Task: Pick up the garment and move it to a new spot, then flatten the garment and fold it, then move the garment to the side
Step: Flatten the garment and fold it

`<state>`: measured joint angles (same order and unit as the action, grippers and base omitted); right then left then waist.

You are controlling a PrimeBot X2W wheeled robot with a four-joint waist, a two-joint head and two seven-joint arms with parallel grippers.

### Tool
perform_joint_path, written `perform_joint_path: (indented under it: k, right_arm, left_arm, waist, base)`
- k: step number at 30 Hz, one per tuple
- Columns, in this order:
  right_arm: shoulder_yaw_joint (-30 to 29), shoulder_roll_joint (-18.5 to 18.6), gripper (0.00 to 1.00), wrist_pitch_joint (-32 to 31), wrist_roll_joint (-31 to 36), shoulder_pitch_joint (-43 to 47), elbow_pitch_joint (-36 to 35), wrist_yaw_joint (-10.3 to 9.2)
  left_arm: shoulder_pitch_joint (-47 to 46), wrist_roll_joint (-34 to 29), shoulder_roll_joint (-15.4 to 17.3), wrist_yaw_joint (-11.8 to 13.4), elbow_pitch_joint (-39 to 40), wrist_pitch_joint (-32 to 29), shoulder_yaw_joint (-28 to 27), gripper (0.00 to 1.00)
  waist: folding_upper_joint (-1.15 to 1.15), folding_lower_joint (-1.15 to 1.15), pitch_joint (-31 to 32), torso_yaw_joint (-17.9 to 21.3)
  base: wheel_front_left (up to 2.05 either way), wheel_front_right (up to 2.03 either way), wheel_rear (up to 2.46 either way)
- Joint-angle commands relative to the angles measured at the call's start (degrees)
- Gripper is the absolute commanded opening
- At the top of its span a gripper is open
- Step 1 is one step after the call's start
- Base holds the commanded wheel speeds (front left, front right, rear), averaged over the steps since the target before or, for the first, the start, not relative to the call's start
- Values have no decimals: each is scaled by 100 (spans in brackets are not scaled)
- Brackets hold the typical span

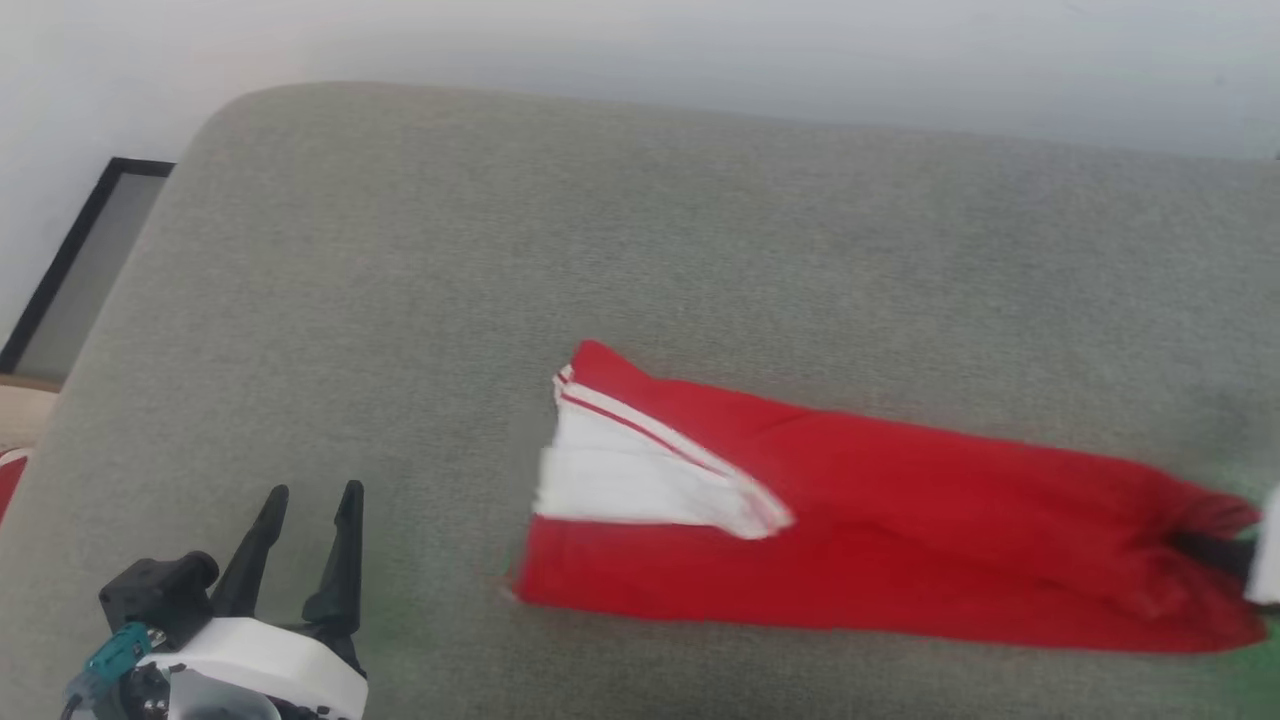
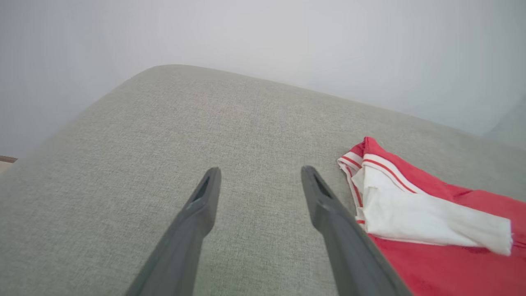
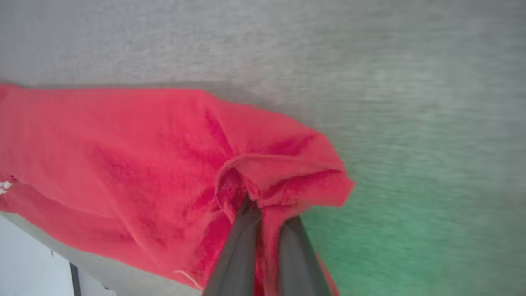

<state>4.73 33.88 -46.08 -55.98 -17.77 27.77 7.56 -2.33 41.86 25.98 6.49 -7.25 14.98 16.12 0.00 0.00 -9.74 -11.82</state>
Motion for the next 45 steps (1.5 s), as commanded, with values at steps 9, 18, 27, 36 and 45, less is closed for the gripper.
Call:
perform_joint_path:
  k: [9, 18, 27, 36, 45]
  right_arm:
    - [-482, 854, 0, 522, 74, -289, 998, -13]
    - [-153, 890, 0, 557, -67, -592, 883, -9]
    - [469, 435, 0, 467, -350, -10, -1246, -9]
    - [1383, -455, 0, 352, -107, -288, -2156, -9]
    - [2132, -1086, 0, 597, 189, -883, -1504, -9]
  left_arm:
    - [-159, -313, -189, -85, -3, 23, -122, 100]
    - [-103, -383, -271, -153, 12, 23, -251, 100]
    - [-17, -413, -300, -199, -52, 23, -240, 100]
    - [-131, -439, -344, -233, -88, -18, -109, 100]
    - [-412, -430, -392, -458, -266, -66, 86, 100]
  waist:
    - [0, 0, -160, 259]
    - [0, 0, -223, 468]
    - [0, 0, -42, 434]
    - [0, 0, 64, 112]
    - [0, 0, 72, -391]
  base:
    - [0, 0, 0]
    - [0, 0, 0]
    - [0, 0, 0]
    - [0, 0, 0]
    - [0, 0, 0]
